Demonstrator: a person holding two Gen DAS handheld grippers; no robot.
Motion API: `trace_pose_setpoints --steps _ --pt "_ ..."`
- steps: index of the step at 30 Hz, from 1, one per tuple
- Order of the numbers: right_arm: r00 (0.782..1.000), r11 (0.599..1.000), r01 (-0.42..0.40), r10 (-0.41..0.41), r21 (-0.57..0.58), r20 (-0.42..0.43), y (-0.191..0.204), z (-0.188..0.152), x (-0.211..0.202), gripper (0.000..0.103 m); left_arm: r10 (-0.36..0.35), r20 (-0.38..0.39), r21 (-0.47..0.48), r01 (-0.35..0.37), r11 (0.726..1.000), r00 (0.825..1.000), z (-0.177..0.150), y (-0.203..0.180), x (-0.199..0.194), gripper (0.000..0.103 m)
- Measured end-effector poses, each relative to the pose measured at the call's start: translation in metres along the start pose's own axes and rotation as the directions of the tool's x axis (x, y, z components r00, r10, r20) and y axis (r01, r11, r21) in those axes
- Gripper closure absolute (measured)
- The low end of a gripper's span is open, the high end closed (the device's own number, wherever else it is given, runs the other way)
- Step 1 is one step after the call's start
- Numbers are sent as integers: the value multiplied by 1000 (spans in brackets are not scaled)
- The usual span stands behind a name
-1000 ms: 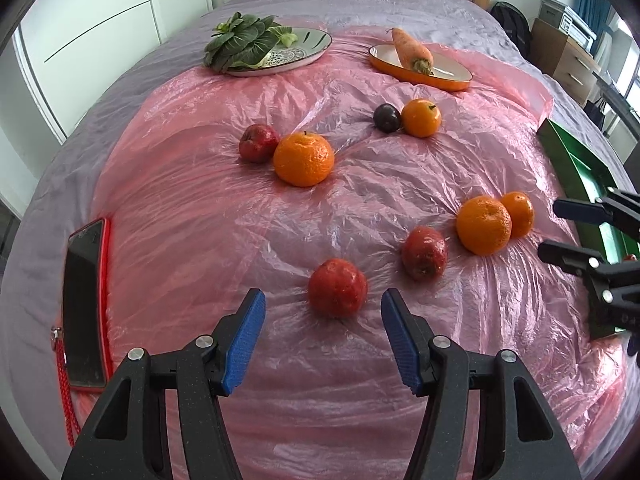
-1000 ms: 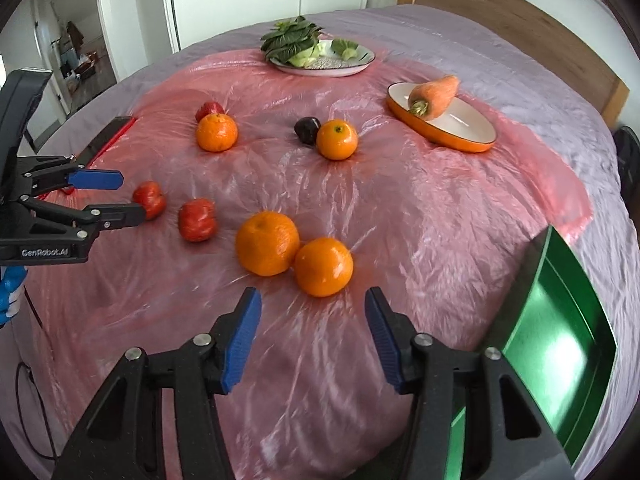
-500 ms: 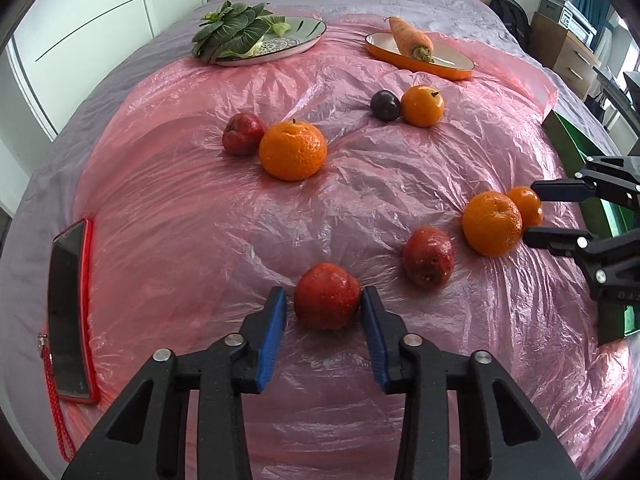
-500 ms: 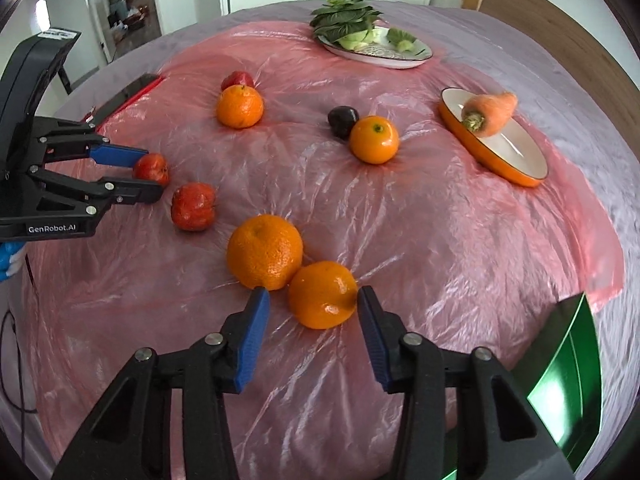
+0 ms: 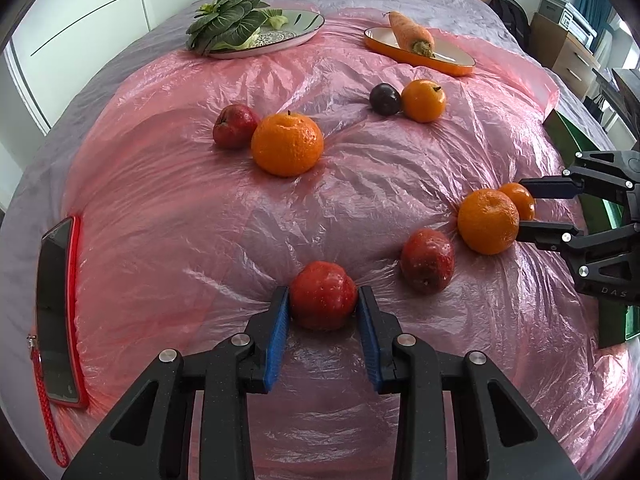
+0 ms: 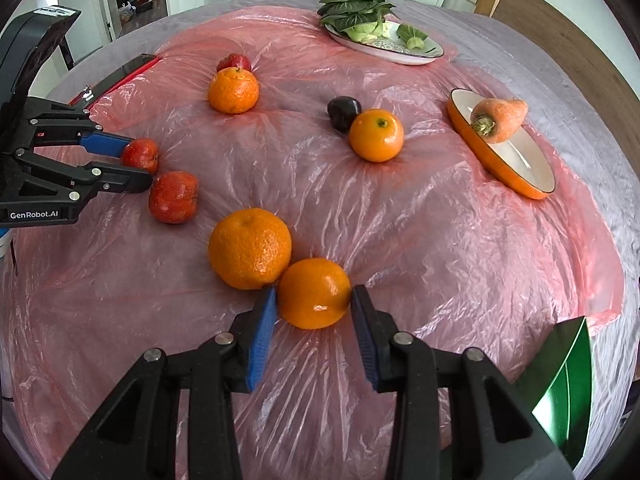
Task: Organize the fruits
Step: 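Grasp a red apple with the left gripper while the right gripper grasps an orange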
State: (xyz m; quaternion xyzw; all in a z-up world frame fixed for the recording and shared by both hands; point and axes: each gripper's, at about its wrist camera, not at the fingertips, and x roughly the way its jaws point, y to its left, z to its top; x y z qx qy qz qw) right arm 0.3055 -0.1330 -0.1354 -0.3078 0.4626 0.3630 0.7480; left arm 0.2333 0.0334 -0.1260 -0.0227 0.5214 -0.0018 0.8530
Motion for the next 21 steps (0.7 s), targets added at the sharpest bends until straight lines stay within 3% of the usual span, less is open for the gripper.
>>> trace_pose_setpoints --steps 10,21 --pt "999 999 47 -47 -27 -27 6 1 6 39 -14 11 -1 14 1000 1000 -1 2 -5 75" --pt "998 998 51 -52 43 27 5 -2 -24 39 -27 38 -32 28 999 999 -5 8 -24 75"
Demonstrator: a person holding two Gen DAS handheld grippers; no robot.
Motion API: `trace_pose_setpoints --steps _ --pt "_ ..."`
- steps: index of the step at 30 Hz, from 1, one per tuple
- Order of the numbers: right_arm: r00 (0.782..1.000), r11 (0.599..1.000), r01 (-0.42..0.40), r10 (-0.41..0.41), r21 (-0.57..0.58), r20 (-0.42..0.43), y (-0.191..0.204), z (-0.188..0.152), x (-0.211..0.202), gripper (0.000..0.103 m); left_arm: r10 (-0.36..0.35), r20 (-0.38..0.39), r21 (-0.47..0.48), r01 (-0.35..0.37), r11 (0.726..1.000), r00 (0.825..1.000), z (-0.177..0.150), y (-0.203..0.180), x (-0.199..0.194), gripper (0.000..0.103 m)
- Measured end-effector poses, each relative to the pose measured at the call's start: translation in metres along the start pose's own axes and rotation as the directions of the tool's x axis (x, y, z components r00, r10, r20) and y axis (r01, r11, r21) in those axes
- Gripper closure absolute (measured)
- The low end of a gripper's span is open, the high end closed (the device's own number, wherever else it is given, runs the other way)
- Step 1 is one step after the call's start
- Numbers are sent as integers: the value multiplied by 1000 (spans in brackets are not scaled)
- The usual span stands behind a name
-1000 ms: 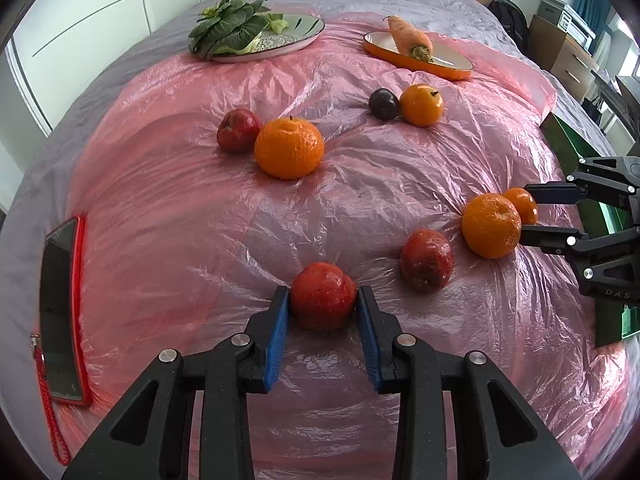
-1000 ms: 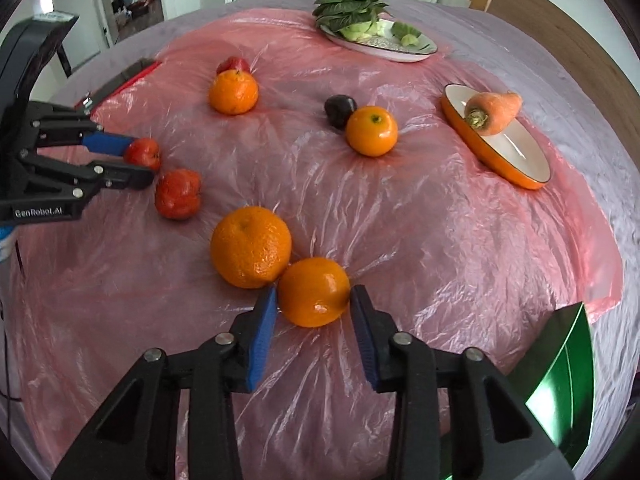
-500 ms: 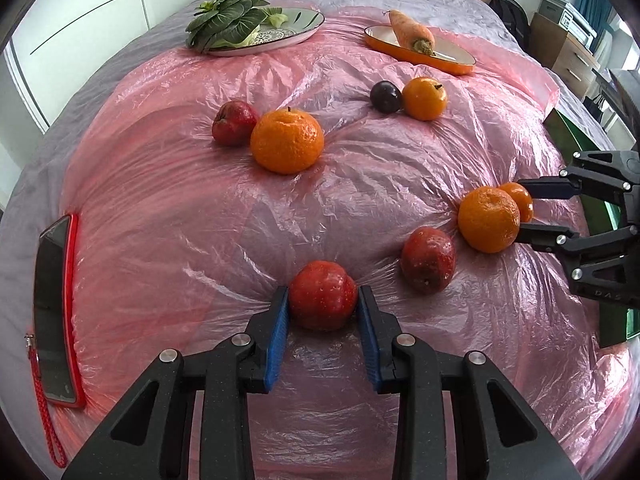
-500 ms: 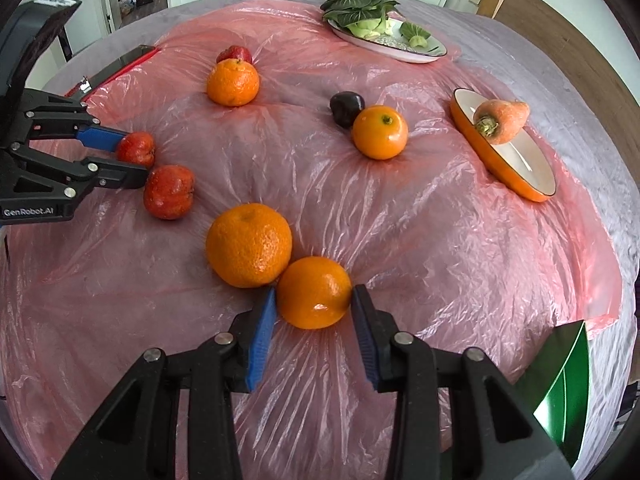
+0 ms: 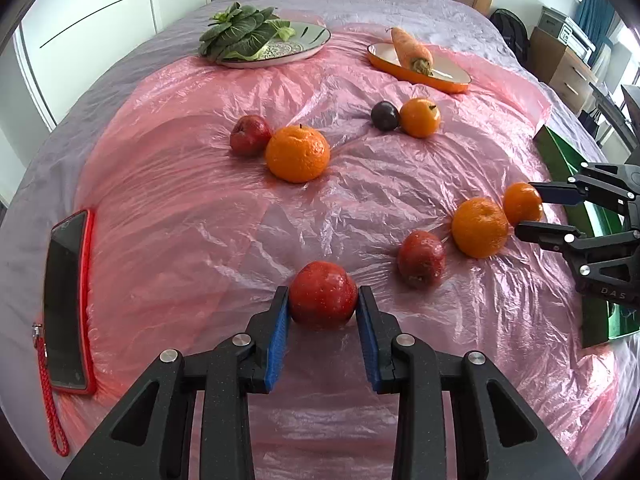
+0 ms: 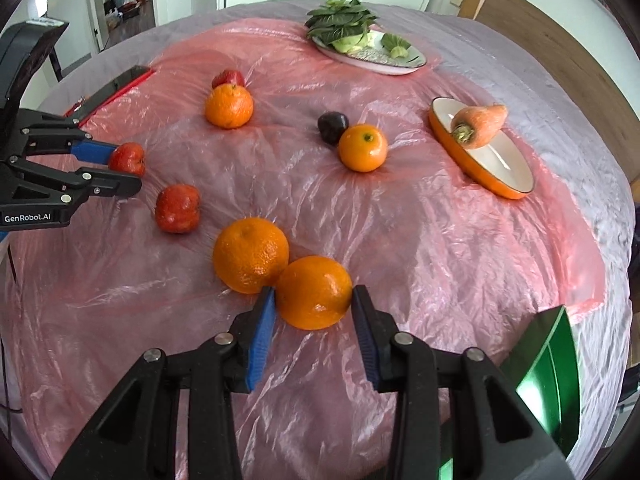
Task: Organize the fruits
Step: 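Grasp a red apple with the left gripper while the right gripper grasps an orange, then carry the apple and orange into the green tray and open both grippers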
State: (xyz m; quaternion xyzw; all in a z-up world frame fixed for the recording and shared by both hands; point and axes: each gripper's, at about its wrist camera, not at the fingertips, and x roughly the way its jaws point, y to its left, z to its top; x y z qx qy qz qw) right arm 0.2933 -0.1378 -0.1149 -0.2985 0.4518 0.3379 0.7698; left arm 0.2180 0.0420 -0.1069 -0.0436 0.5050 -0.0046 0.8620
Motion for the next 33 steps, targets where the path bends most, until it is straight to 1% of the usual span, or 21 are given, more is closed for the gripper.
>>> trace_pose_setpoints --steps 4,8,11,16,25,33 --pt "1000 999 1 -2 46 31 -3 -3 -16 39 -3 13 -4 3 1000 1000 1 0 -9 75" --pt "997 994 -11 2 109 80 -4 -10 -39 39 -3 31 3 3 1000 1000 0 -2 -23 75" --pt "993 988 -23 4 153 121 2 -21 -59 39 -4 42 12 3 1000 999 -2 -3 -34 75" --pt "987 980 -47 16 194 159 18 -41 -85 38 -7 51 31 5 999 999 -8 -11 -50 75" --pt "983 964 -61 13 260 182 54 -83 -118 38 -29 73 71 24 997 997 -25 -33 -82 75" --pt "985 943 -82 26 323 172 87 -132 -131 38 -58 64 136 49 990 996 -48 -64 -100 75"
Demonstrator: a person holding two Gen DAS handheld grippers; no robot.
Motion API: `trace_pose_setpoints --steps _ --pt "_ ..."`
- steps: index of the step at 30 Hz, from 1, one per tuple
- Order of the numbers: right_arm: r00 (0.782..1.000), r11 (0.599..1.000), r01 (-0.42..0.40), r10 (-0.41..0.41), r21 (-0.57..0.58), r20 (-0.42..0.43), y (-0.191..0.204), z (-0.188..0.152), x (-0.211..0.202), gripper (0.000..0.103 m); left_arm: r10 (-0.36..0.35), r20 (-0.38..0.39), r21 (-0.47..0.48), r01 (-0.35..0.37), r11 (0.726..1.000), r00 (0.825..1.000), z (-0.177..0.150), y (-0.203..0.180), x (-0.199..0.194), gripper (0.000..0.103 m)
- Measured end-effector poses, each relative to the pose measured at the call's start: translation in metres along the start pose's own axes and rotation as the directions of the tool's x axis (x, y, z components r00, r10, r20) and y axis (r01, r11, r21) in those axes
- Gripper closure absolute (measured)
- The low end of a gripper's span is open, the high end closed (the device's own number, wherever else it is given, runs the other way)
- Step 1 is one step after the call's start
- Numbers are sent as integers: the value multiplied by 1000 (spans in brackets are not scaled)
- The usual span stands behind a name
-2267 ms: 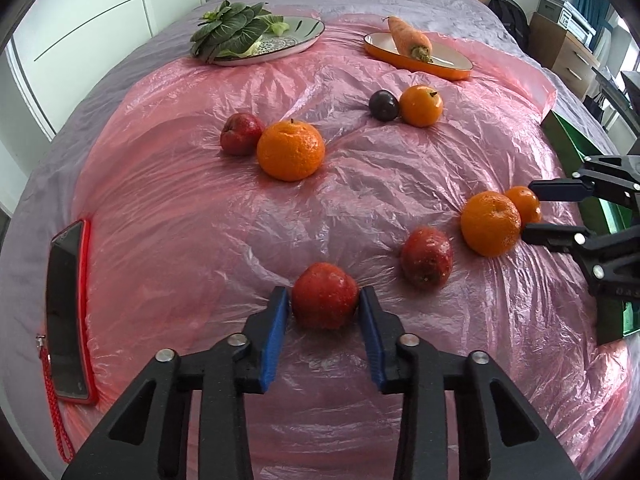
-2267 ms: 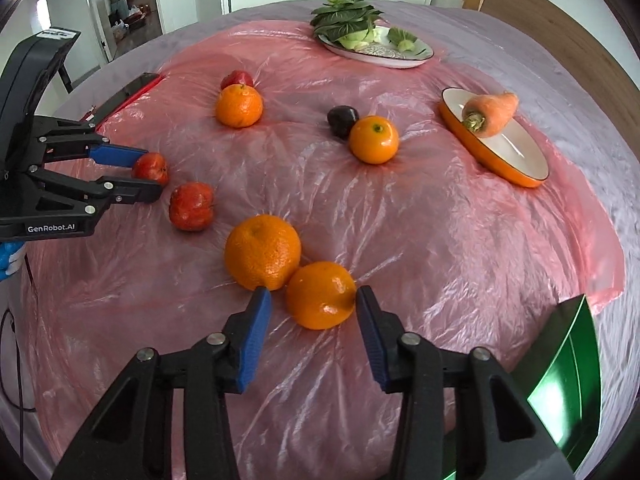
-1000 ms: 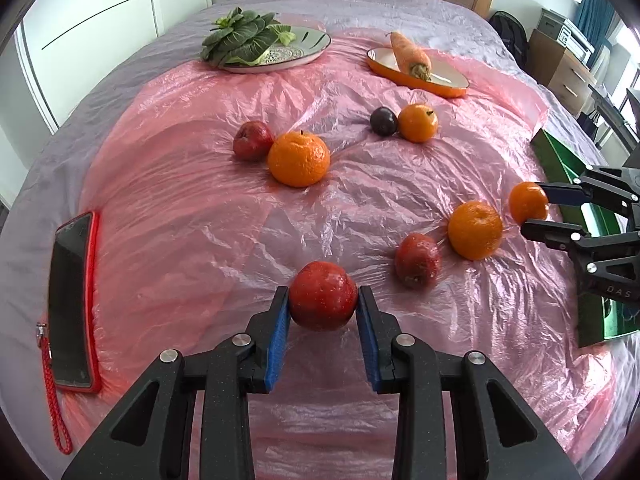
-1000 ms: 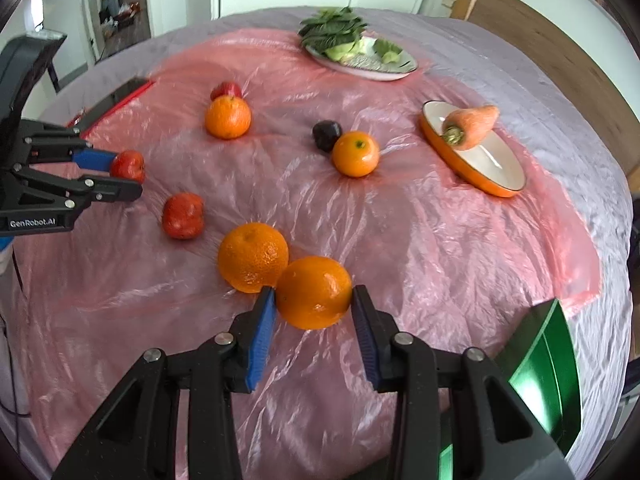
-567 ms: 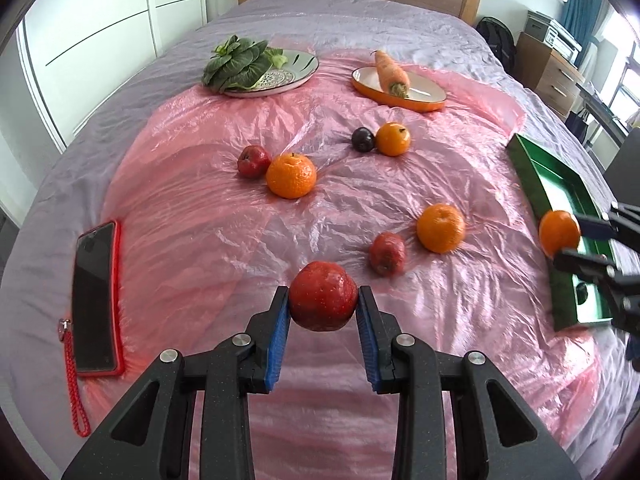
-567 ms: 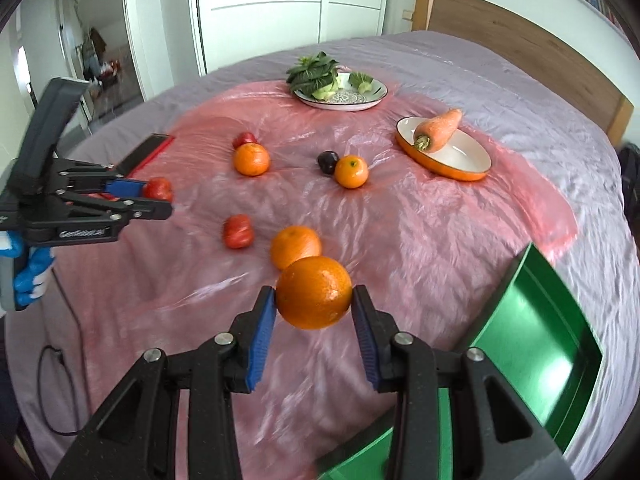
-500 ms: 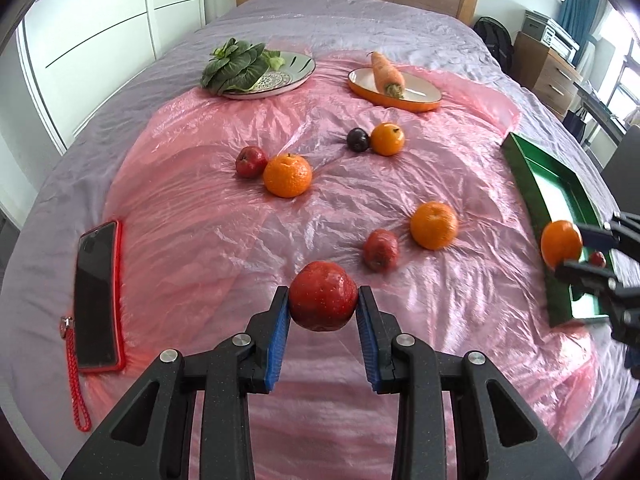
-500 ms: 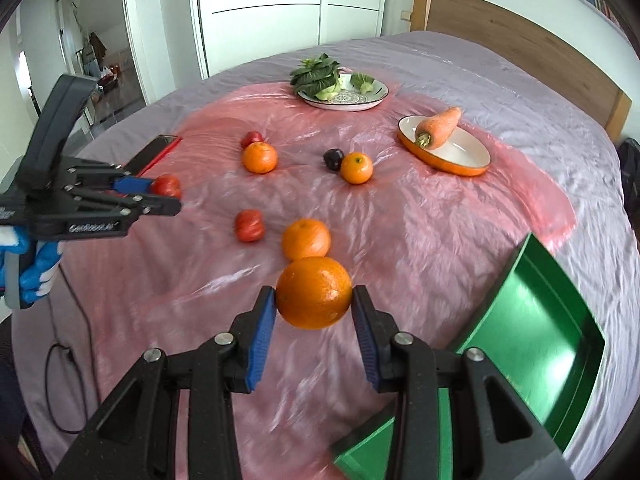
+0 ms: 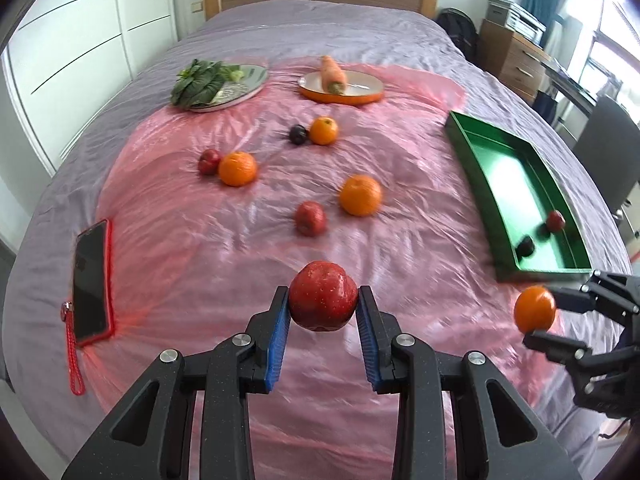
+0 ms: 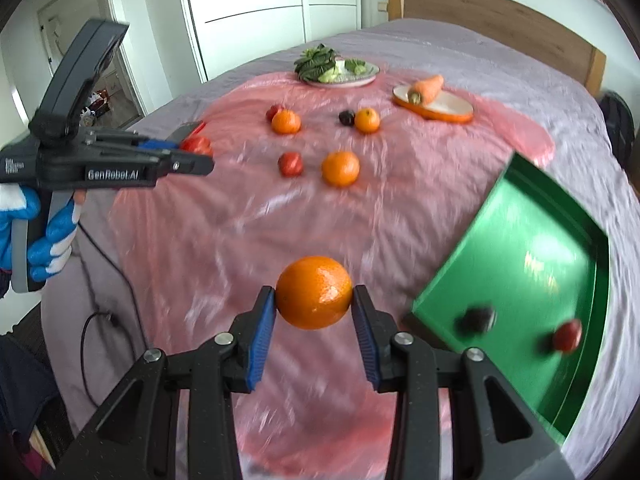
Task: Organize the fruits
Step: 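Carry the apple and orange into the green tray and open both grippers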
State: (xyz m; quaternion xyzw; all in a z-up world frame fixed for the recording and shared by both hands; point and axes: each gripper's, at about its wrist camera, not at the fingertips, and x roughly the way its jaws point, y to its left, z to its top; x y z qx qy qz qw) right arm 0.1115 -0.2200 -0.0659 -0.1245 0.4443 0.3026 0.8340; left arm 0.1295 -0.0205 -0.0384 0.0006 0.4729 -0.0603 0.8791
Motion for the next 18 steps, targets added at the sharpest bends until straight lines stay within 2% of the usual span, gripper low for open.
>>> trace_pose_setpoints --steps 8,18 --pt "1000 996 22 -21 91 -18 -7 -57 -24 38 -39 -16 72 40 997 999 -14 -42 -12 75" --pt "994 967 111 -113 228 -7 -57 -112 -65 38 -89 -26 172 92 981 996 -6 -107 -9 75"
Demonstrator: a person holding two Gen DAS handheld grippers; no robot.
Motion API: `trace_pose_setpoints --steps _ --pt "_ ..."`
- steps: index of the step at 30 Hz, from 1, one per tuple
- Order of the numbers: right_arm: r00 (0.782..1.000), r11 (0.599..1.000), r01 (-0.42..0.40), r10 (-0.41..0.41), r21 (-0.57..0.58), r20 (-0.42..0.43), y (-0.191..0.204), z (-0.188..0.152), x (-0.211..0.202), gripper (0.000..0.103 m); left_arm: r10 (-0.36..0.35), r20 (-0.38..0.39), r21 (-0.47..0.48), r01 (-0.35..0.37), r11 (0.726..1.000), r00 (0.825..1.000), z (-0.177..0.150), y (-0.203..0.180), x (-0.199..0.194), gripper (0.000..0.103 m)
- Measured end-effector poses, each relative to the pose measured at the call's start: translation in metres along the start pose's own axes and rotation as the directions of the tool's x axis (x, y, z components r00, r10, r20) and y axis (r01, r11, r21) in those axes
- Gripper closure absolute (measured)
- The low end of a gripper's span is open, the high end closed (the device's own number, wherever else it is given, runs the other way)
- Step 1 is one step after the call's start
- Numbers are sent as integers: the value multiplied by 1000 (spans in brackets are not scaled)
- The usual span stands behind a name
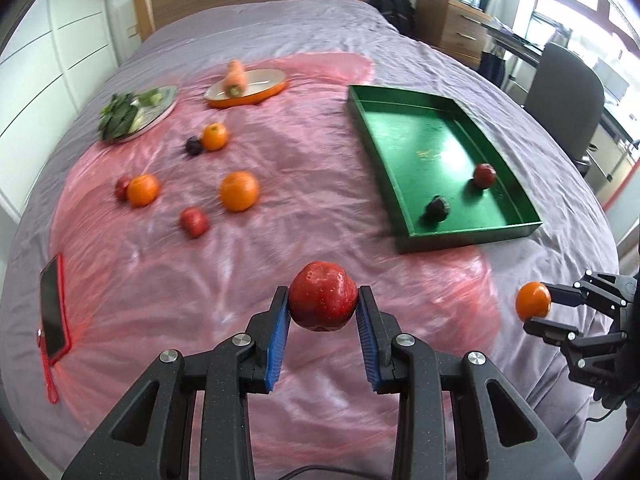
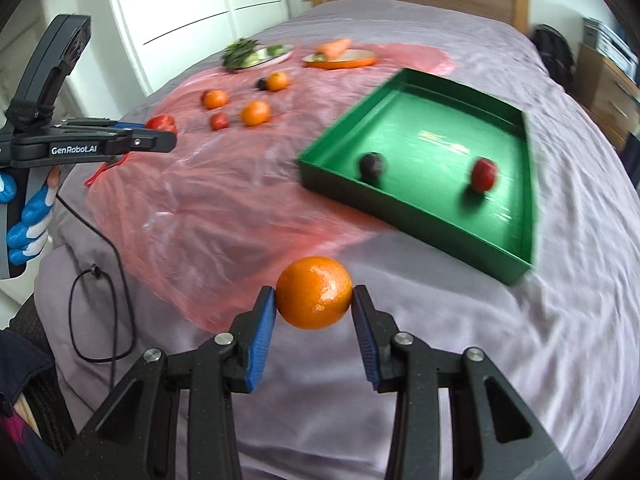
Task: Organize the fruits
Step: 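Carry the apple and orange into the green tray and open both grippers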
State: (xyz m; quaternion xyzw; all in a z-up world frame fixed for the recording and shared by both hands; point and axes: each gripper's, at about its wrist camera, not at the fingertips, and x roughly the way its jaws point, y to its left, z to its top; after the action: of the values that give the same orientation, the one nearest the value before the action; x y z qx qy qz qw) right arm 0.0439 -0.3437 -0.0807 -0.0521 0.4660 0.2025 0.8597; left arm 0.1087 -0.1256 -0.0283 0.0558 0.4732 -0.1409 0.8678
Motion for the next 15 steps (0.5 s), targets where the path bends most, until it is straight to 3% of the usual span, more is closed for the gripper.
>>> trace_pose_setpoints --steps 6,15 --pt "998 998 47 -50 51 43 -39 6 -15 38 -29 8 39 29 999 1000 26 -29 17 75" --pt "988 992 98 -107 85 110 -93 58 -6 38 -50 18 74 48 996 999 72 -61 48 75"
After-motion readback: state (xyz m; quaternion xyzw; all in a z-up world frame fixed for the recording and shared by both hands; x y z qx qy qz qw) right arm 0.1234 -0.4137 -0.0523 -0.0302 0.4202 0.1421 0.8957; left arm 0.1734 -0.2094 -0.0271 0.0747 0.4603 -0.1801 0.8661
